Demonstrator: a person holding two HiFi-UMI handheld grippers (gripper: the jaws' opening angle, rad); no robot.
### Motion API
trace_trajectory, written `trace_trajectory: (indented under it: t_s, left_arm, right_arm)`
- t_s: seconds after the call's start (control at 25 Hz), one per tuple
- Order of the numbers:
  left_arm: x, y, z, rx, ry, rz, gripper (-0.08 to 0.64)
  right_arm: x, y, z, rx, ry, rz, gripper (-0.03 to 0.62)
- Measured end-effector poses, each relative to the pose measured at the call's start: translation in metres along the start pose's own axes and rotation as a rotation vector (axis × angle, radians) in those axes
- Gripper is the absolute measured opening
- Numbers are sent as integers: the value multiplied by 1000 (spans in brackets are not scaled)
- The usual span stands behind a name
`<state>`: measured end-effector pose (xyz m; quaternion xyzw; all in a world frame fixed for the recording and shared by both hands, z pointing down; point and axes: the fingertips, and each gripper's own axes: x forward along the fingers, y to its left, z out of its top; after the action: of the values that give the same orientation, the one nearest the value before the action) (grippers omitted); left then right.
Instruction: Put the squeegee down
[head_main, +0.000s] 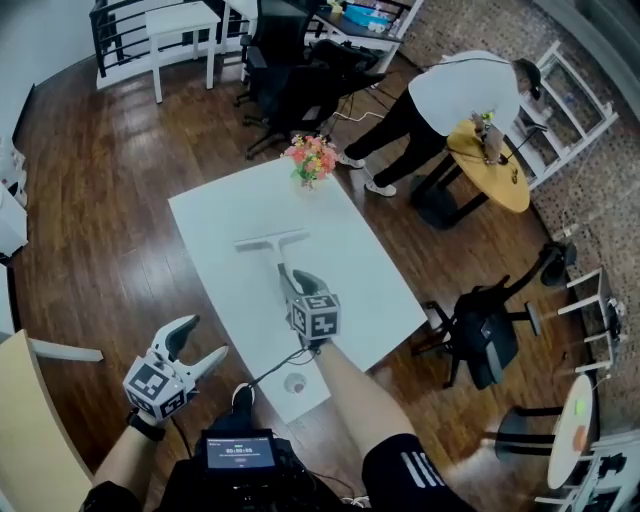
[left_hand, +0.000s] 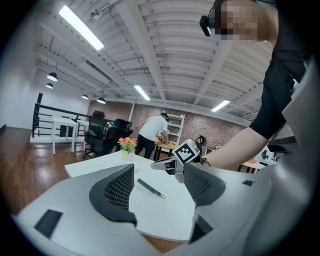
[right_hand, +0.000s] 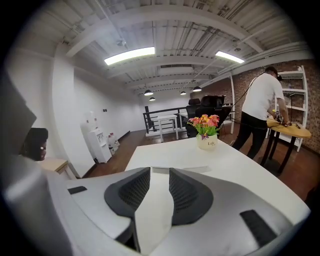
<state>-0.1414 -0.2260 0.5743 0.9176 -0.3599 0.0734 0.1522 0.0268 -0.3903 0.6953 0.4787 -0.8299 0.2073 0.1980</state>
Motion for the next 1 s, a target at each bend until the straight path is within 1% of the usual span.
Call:
trace_trajectory:
  t_s: [0.2,0.36,0.52,0.72,0.92,1.0]
  left_arm:
    - [-19,-36,4,7,-18,3,313]
    - [-31,-63,3,32,-28,5,313]
    - [-40,-102,6,56,-38,-3,313]
    - [-51,-153,2,76,-57,-11,313]
    - [-61,-204,-2,90,-51,-22,313]
    - [-66,-220,-4,88,-45,-25,312]
  right_arm:
    - [-67,26,11,10,-76,50,150]
    - [-127,45,18,11,-150,82,150]
    - [-190,65,22,-6,-218,119,148]
    - [-261,83,7,0,-264,139,120]
    - [-325,89,-15,-43,-281,123,118]
    - [-347,89,-22,-39,-290,120,117]
